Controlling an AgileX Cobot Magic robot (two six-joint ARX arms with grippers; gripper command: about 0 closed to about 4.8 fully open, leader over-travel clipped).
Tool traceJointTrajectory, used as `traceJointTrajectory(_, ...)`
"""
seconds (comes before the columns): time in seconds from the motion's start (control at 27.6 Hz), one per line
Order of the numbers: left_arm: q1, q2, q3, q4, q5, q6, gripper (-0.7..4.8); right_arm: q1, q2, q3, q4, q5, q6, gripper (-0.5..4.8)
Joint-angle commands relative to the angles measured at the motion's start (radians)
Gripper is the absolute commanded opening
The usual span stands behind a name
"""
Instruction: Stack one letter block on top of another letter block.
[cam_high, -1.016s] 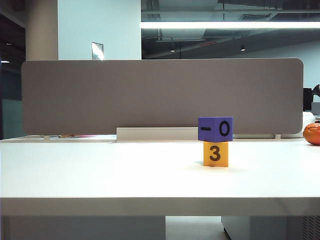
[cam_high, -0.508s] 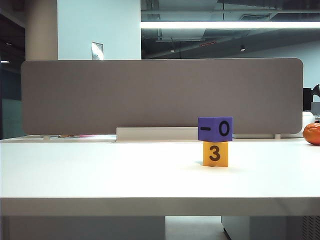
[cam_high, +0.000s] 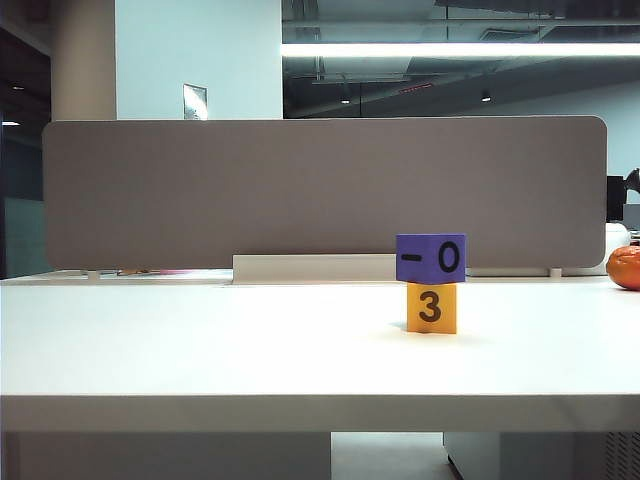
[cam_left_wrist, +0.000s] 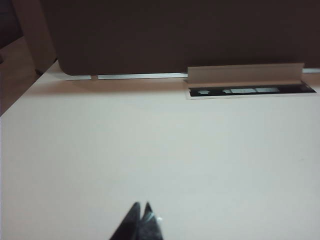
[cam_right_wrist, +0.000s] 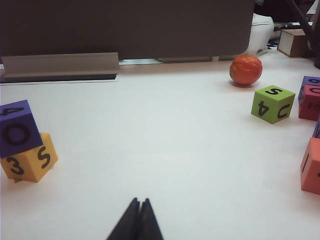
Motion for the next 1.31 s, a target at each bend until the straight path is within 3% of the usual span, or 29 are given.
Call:
traceJointTrajectory(0.04,0.062,-0.008,-0.064,0.085,0.062,-0.032,-0.06,-0.001,-0.002,0.005,0.013,0.001,-0.003,-0.05)
traceJointTrajectory(0.33,0.086,-0.275,-0.352,0.24,0.054,-0.045,-0.06,-0.001,-0.002,0.005,0.013,0.001,-0.003,-0.06)
traceJointTrajectory(0.54,0.076,-0.282,-0.369,0.236,0.047,-0.045,-0.06,-0.001,-0.002,0.005,0.013,0.001,-0.003,-0.05)
traceJointTrajectory(0.73,0.02,-0.315,-0.382,0.237,-0.037,-0.045,-0.06,-0.001,-0.002,0.005,0.013,0.001,-0.003,-0.05)
traceJointTrajectory(1.31,0.025,-0.409,-0.414,0.185,0.026,-0.041,-0.06,-0.001,-0.002,0.005,0.013,0.001,-0.003,-0.05)
